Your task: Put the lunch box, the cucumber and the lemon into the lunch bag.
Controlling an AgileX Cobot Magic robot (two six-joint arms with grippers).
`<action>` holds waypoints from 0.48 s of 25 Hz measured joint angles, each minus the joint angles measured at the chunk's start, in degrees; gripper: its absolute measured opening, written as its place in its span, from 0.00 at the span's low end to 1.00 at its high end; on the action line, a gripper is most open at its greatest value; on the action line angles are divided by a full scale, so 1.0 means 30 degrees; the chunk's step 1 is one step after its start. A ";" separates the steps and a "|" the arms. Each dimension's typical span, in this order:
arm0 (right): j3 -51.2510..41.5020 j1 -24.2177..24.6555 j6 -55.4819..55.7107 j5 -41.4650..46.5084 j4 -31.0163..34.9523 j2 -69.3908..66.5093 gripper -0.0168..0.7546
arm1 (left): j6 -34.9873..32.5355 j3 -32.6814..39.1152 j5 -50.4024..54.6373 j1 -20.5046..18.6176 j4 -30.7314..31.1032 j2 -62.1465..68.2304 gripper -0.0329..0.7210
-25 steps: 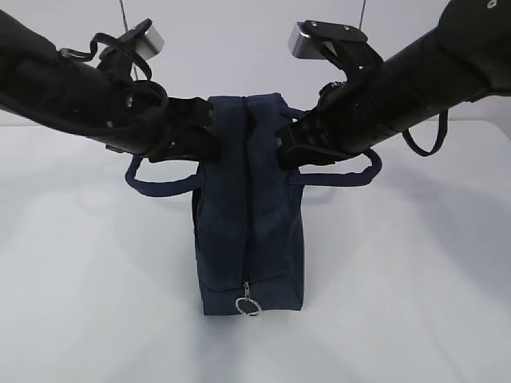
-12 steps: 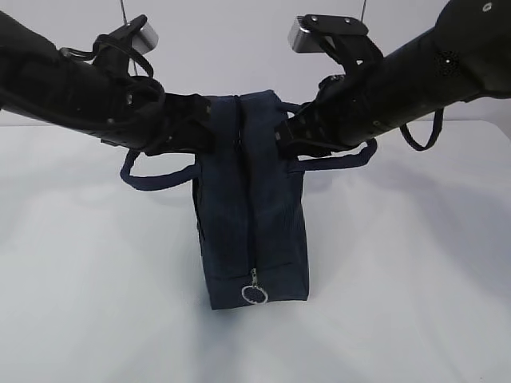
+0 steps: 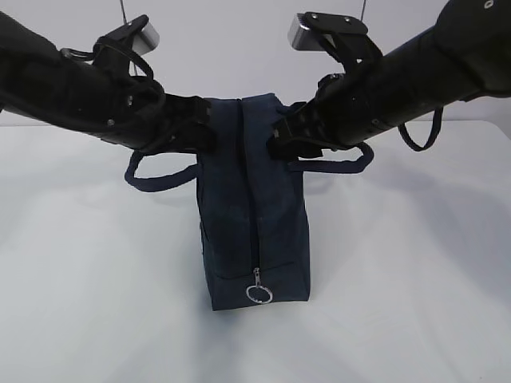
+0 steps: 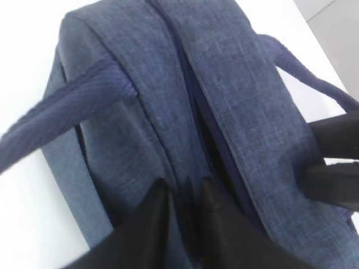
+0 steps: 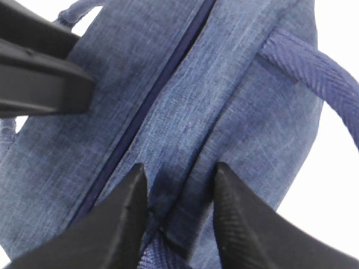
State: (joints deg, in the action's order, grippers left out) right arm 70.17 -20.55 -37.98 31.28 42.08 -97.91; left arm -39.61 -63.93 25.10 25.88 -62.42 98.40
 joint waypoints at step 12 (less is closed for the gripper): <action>0.0044 0.0000 -0.0031 0.0442 0.0043 0.0076 0.39 | -0.2600 0.0000 0.0072 0.0000 -0.1760 -0.1441 0.56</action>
State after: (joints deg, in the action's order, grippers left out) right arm 70.30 -20.55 -38.07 32.61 42.21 -97.68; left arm -47.41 -63.93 25.32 25.88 -67.70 94.08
